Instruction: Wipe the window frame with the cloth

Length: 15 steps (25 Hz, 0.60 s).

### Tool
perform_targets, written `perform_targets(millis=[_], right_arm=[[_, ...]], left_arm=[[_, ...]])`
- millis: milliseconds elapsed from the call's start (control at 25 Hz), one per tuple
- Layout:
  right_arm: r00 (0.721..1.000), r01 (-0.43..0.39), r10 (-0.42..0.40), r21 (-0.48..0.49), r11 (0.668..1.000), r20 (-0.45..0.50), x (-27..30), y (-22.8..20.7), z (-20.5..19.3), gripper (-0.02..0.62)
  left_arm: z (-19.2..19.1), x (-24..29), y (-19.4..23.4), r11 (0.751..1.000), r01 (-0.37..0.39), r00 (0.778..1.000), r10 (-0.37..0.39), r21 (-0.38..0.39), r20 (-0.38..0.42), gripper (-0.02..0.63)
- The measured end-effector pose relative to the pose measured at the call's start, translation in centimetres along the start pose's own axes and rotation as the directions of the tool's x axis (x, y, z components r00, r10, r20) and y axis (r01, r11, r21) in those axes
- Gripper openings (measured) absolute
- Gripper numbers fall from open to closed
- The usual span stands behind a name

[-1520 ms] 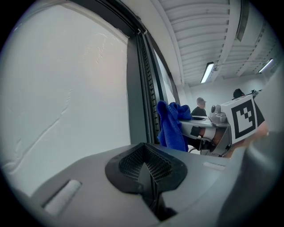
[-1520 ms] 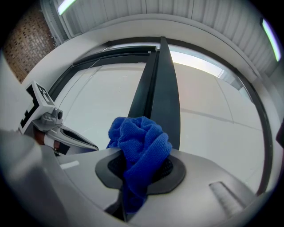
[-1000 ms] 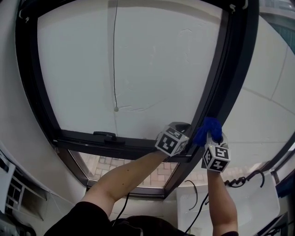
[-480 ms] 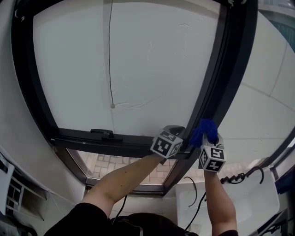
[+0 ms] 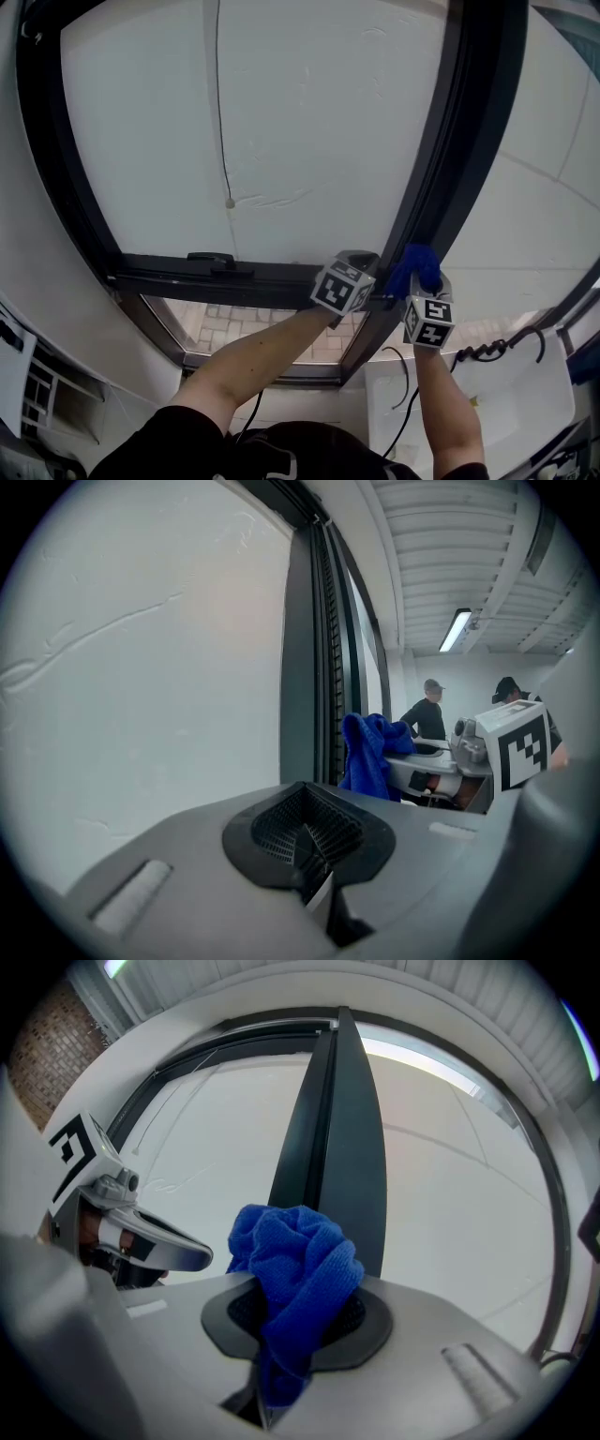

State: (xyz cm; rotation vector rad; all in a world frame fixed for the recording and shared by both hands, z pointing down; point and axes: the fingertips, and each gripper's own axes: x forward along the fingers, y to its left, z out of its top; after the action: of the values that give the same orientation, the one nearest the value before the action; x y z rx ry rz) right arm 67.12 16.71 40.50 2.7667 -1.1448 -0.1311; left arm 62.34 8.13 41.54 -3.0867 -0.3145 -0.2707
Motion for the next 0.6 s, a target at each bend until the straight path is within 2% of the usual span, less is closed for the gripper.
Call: perform_targets(millis=[360, 600], right_arm=[[0.999, -0.004, 0.005, 0.004, 1.000, -0.033, -0.2, 0.9, -3.4, 0.078], [0.993, -0.004, 0.004, 0.003, 1.000, -0.119, -0.2, 1.3, -7.1, 0.078]], left_arm=[[-2.2, 0.4, -0.7, 1.000, 0.014, 0.999, -0.014, -0.009, -0.039, -0.008], [-3.9, 0.7, -1.3, 1.000, 0.024, 0.998, -0.025, -0.016, -0.065, -0.008]])
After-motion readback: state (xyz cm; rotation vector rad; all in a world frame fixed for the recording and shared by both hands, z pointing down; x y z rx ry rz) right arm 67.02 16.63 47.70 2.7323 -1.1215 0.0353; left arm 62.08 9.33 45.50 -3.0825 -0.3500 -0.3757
